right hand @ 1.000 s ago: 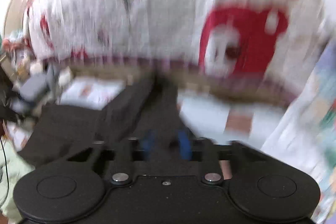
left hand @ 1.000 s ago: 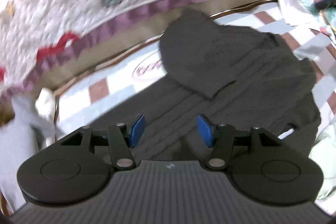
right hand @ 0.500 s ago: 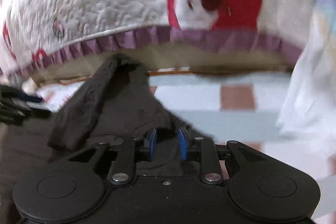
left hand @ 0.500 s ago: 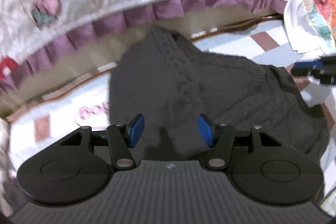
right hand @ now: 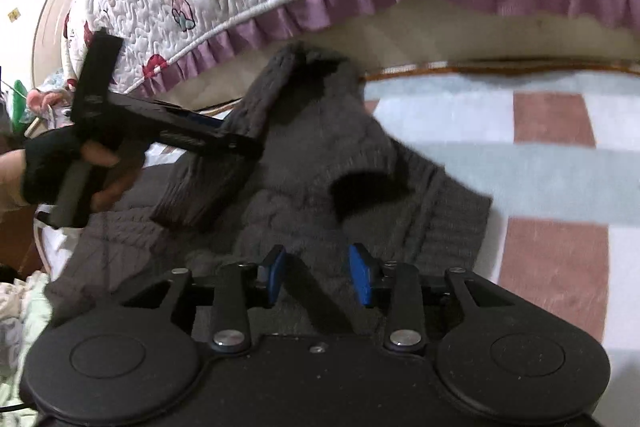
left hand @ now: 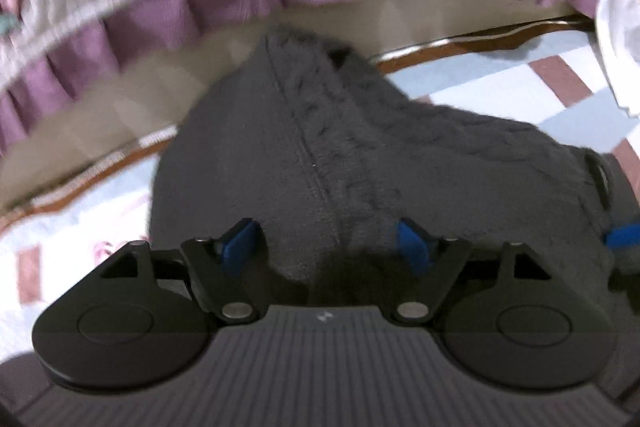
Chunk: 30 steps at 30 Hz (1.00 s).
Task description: Fold clothes
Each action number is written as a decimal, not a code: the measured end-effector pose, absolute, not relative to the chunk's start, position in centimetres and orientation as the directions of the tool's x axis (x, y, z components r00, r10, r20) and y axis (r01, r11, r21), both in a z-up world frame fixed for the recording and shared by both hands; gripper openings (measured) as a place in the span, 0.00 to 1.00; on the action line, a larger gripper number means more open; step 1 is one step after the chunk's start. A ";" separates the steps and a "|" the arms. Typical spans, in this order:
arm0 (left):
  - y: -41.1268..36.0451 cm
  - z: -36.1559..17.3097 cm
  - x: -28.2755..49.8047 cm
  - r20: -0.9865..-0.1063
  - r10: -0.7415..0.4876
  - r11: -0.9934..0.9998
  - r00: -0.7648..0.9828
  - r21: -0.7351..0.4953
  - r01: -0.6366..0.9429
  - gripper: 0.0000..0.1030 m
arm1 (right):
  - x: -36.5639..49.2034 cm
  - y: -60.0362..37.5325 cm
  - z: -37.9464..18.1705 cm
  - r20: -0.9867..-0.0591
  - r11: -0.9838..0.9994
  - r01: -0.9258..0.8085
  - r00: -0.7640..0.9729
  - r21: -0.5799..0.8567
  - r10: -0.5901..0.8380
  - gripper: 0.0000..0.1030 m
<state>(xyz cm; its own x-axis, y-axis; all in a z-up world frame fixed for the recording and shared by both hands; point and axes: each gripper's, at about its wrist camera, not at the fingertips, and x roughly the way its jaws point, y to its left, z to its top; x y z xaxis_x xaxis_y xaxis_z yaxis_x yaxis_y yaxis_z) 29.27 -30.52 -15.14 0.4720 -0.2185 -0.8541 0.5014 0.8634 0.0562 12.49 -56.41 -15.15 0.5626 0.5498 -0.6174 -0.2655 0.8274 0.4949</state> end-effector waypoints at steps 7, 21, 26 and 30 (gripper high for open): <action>-26.8 -8.6 29.0 -0.741 -0.173 0.860 0.649 0.207 0.466 0.12 | 12.0 -55.6 -15.4 -0.638 0.819 -0.318 0.515 0.478 0.572 0.44; -16.6 2.3 27.3 -0.512 -0.121 0.905 0.851 0.296 0.306 0.12 | 12.8 -53.0 -16.2 -0.635 0.846 -0.275 0.565 0.457 0.527 0.51; -15.3 4.5 23.8 -0.461 -0.165 0.891 0.872 0.309 0.332 0.11 | 13.6 -52.1 -15.6 -0.637 0.858 -0.265 0.582 0.440 0.506 0.53; -13.9 7.0 21.1 -0.415 -0.211 0.890 0.885 0.294 0.350 0.12 | 13.5 -52.3 -15.9 -0.639 0.861 -0.271 0.581 0.430 0.503 0.53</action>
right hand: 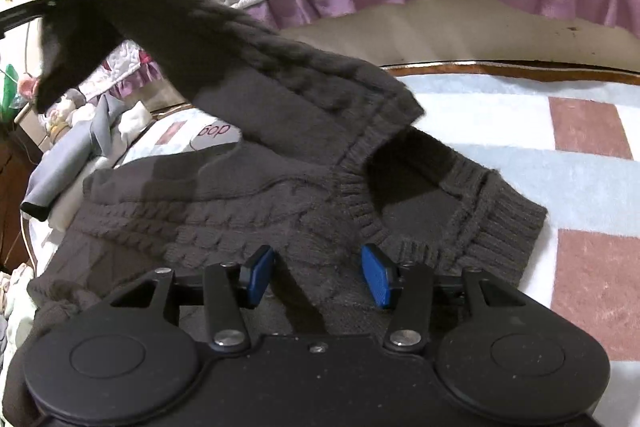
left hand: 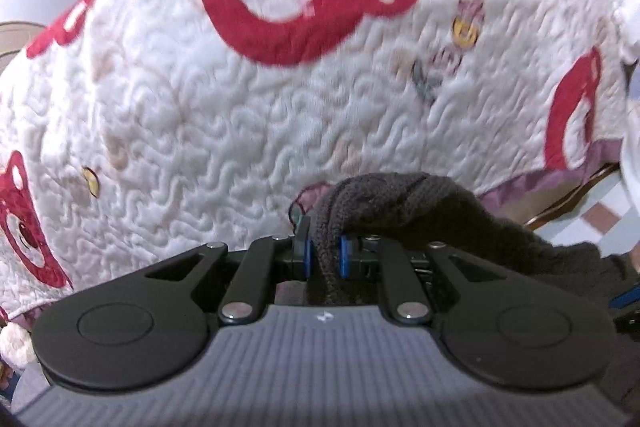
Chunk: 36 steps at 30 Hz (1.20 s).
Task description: Fold clothes
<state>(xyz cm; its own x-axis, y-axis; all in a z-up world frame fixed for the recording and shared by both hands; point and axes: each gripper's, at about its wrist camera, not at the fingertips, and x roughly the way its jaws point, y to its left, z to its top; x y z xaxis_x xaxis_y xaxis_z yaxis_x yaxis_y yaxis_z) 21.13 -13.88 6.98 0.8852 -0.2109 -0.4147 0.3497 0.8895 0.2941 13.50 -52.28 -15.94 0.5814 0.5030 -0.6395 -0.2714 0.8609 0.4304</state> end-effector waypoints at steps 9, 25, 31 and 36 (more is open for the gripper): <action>-10.5 8.5 15.0 -0.461 -0.275 0.897 0.844 0.191 0.397 0.11 | 13.8 -49.6 -15.1 -0.693 0.915 -0.334 0.605 0.227 0.393 0.54; -10.0 -7.1 7.5 -0.851 -0.385 0.721 0.358 -0.035 0.693 0.12 | 13.5 -48.8 -15.6 -0.688 0.907 -0.373 0.607 0.196 0.398 0.54; -10.9 -2.0 16.1 -0.815 -0.305 0.738 0.492 0.125 0.663 0.12 | 13.7 -48.6 -15.6 -0.681 0.903 -0.373 0.606 0.214 0.411 0.55; -9.2 6.6 27.8 -0.554 -0.221 0.914 0.803 0.170 0.369 0.15 | 14.8 -48.6 -15.0 -0.658 0.904 -0.363 0.627 0.228 0.417 0.54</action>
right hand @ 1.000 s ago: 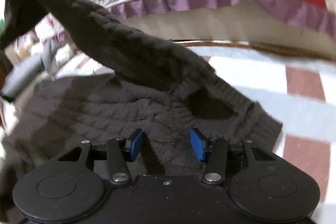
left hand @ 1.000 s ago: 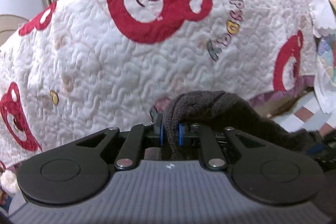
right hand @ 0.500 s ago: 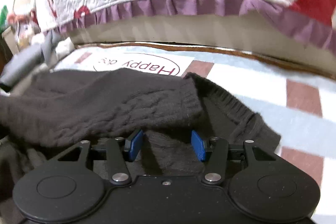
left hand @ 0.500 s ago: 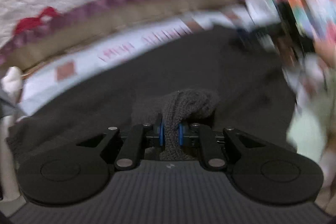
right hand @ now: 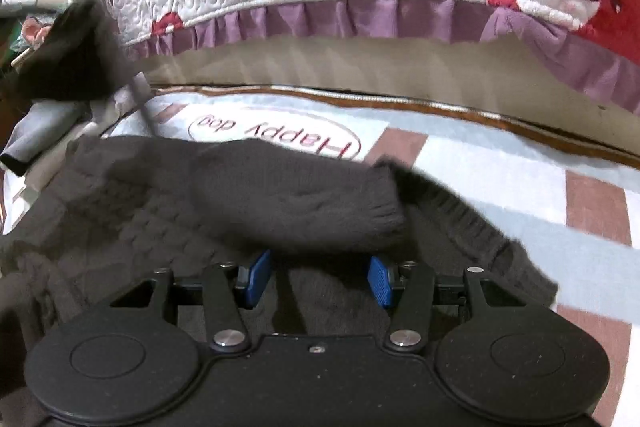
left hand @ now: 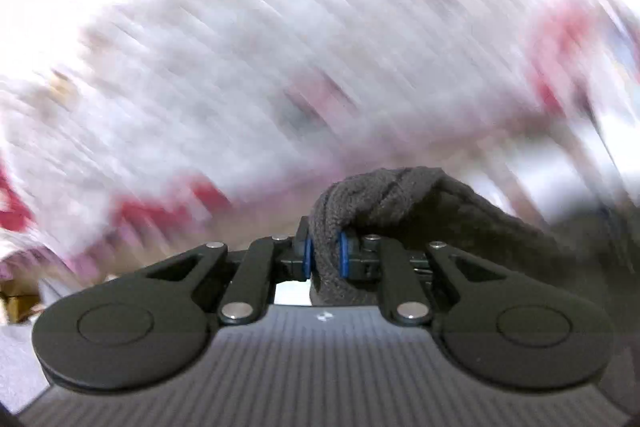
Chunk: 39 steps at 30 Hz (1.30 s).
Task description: Fold clothes
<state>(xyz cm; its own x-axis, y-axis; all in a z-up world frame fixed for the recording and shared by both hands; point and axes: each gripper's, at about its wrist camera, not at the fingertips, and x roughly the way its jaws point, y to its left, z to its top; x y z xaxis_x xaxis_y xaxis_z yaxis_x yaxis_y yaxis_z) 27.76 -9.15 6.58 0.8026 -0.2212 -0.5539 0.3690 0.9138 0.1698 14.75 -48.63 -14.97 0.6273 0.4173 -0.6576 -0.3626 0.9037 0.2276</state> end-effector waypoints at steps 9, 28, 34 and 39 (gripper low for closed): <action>-6.6 0.3 31.3 -0.632 -0.024 0.965 0.774 0.186 0.182 0.51 | 15.5 -49.3 -15.1 -0.657 0.917 -0.309 0.641 0.253 0.397 0.55; 13.4 -13.7 23.7 -0.855 -0.037 0.886 0.517 -0.267 -0.379 0.61 | 22.1 -47.5 -16.9 -0.640 0.864 -0.287 0.583 0.413 0.500 0.65; 10.3 -14.1 25.1 -0.844 0.052 0.966 0.534 -0.093 -0.240 0.27 | 21.3 -46.9 -15.0 -0.624 0.906 -0.316 0.657 0.283 0.424 0.08; 9.6 -11.8 25.6 -0.822 0.064 0.986 0.566 -0.034 -0.162 0.04 | 20.2 -47.1 -12.0 -0.575 0.957 -0.268 0.768 0.111 0.282 0.05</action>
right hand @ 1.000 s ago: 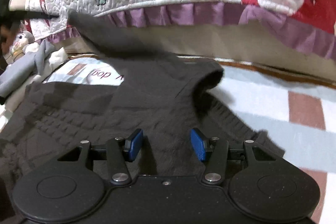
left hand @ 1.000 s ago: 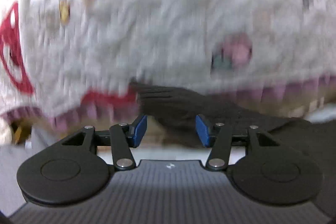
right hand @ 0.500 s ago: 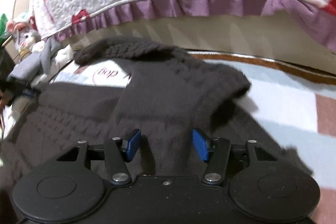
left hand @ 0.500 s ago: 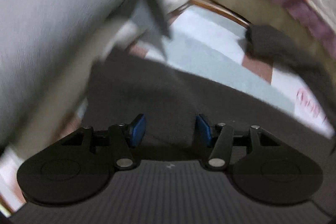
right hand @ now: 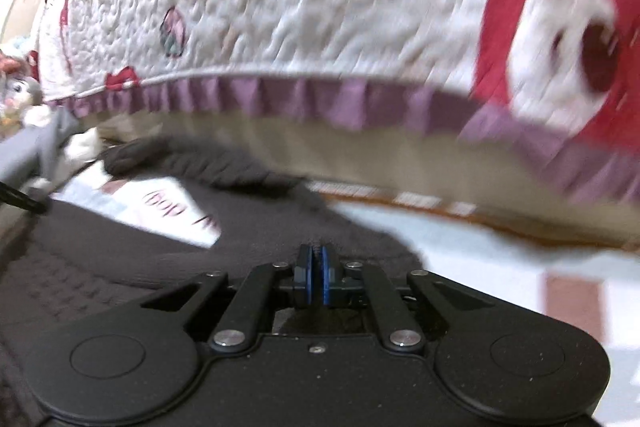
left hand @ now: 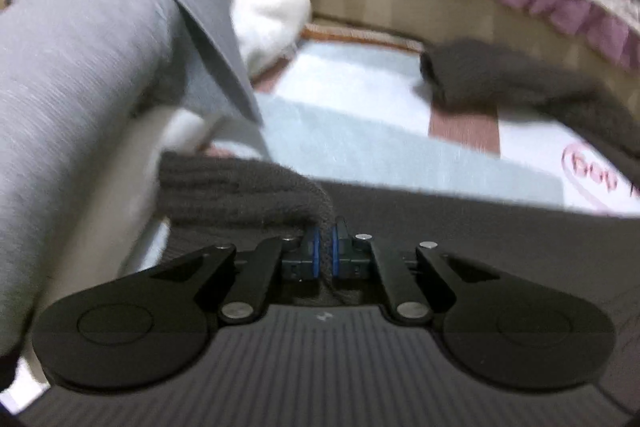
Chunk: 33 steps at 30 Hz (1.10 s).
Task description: Fold clothes
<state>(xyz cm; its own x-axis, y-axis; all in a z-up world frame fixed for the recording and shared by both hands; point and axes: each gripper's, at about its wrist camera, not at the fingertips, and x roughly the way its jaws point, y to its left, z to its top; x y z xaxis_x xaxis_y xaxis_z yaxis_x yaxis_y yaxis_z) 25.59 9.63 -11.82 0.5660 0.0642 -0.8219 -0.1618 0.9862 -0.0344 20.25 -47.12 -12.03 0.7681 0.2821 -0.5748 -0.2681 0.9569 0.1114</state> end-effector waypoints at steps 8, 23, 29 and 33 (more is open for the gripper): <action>9.0 -9.9 25.9 -0.800 0.073 0.992 0.596 -0.001 -0.123 0.05 | 20.9 -44.6 -11.5 -0.668 0.945 -0.317 0.722 -0.088 0.180 0.10; 10.2 -8.1 25.1 -0.764 -0.005 0.997 0.645 -0.055 -0.057 0.04 | 22.9 -29.2 -15.1 -0.775 0.462 -0.807 0.541 -0.368 0.327 0.61; 9.9 -8.4 25.0 -0.770 -0.021 0.998 0.637 -0.058 -0.038 0.04 | 23.9 -30.8 -15.1 -0.773 0.585 -0.787 0.490 -0.194 0.403 0.07; 10.4 -7.4 24.4 -0.749 -0.037 0.996 0.662 -0.085 -0.040 0.04 | 22.0 -31.2 -12.4 -0.644 0.673 -0.685 0.653 -0.279 0.398 0.06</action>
